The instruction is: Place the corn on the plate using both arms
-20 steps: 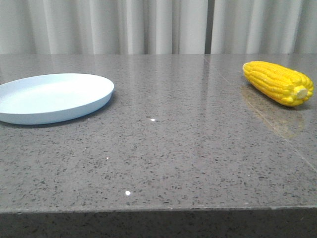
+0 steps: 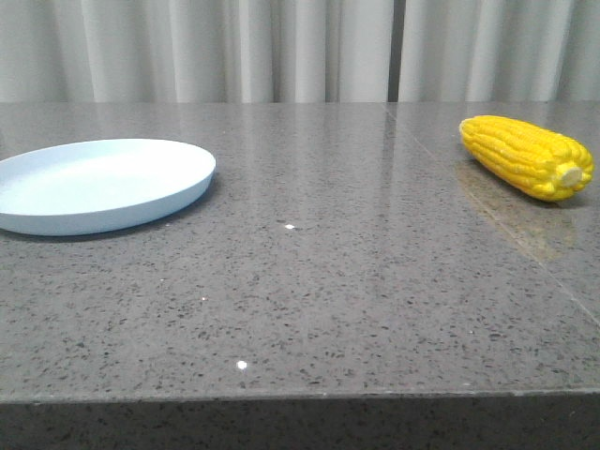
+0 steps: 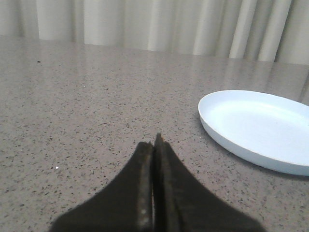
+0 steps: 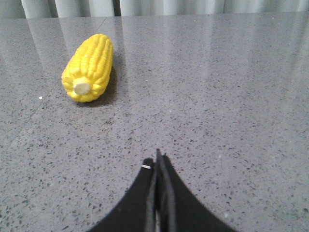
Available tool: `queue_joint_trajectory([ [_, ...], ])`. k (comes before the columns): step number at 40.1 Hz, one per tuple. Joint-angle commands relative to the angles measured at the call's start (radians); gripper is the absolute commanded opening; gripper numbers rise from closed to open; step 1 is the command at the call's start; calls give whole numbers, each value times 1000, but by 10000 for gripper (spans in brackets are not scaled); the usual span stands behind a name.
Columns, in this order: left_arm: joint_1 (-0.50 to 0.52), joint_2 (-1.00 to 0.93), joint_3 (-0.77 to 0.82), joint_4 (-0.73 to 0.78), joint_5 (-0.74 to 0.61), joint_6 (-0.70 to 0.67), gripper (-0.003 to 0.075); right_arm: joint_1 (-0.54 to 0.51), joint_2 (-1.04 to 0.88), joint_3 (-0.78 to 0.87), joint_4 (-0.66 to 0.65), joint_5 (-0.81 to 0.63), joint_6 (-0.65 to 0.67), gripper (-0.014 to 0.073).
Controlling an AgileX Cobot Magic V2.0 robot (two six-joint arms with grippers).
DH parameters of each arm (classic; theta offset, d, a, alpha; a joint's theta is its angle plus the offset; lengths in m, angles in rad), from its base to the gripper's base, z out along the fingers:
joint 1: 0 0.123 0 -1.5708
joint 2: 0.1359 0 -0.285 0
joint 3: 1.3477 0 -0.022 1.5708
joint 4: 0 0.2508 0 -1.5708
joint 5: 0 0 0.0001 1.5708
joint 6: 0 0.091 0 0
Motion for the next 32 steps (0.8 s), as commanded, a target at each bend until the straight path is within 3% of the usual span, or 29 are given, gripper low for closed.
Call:
queue_joint_trajectory([
  [1, 2, -22, 4, -8, -83, -7, -20, -6, -18, -4, 0, -82, -7, -68],
  [22, 2, -22, 4, -4, -85, -7, -20, -6, -18, -4, 0, -84, -7, -68],
  [32, 2, -22, 4, 10, -175, -7, -20, -6, -18, -6, 0, -137, -7, -68],
])
